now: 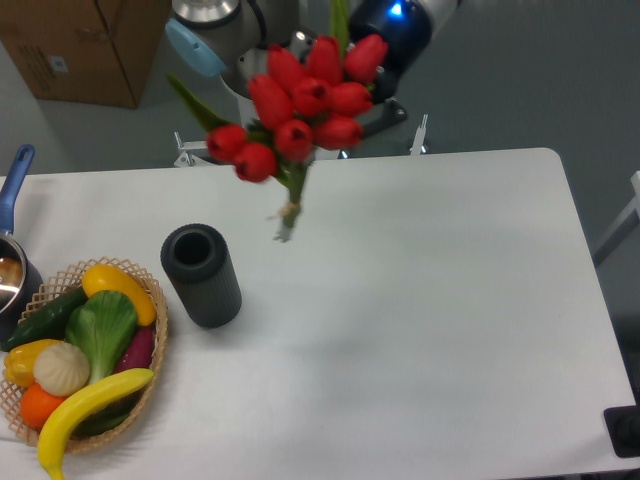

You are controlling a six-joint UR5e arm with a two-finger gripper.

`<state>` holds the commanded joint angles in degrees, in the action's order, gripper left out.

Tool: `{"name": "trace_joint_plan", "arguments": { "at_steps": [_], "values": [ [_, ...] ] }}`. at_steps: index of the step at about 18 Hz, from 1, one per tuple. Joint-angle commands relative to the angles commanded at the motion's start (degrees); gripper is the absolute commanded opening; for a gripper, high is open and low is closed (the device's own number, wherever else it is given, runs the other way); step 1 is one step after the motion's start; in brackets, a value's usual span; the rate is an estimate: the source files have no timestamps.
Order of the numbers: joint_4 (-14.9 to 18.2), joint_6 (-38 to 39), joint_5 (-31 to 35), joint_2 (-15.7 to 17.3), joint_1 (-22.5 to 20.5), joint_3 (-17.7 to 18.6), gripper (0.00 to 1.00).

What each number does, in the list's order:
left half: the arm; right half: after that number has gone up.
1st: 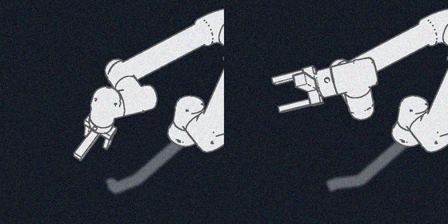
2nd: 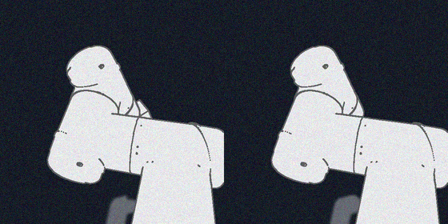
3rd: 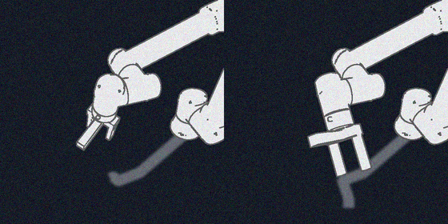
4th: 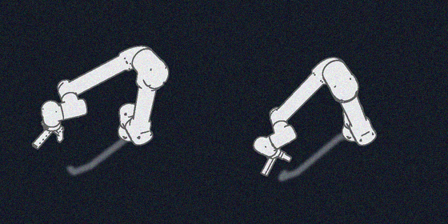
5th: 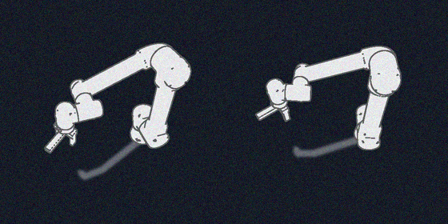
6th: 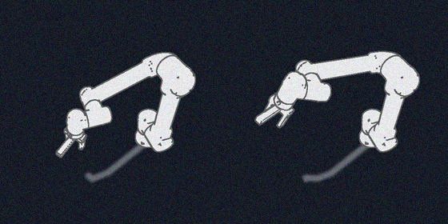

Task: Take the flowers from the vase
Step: 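Carry the tulip bunch away from the vase over the open table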

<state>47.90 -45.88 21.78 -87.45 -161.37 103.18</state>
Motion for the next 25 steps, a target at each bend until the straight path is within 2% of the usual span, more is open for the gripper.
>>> {"name": "trace_joint_plan", "arguments": {
  "at_steps": [4,9,12,15,16,18,20,24,25],
  "values": [
    [0.2,0.0,8.4,0.4,0.1,0.8,0.0],
    [0.3,-0.8,17.5,-0.5,0.5,0.4,0.0],
    [0.5,-5.9,22.5,-1.9,1.7,0.4,0.0],
    [0.6,-7.4,27.6,-3.5,3.1,-0.1,0.0],
    [0.7,-11.0,32.5,-4.6,4.0,-0.7,0.0],
    [1.3,-12.7,38.5,-5.6,5.8,-1.5,0.0],
    [3.5,-14.1,45.3,-8.1,8.0,-3.6,0.0],
    [11.1,-21.7,57.2,-13.8,10.7,-8.1,0.0],
    [11.7,-22.5,59.1,-14.9,11.2,-9.0,0.0]
  ]
}}
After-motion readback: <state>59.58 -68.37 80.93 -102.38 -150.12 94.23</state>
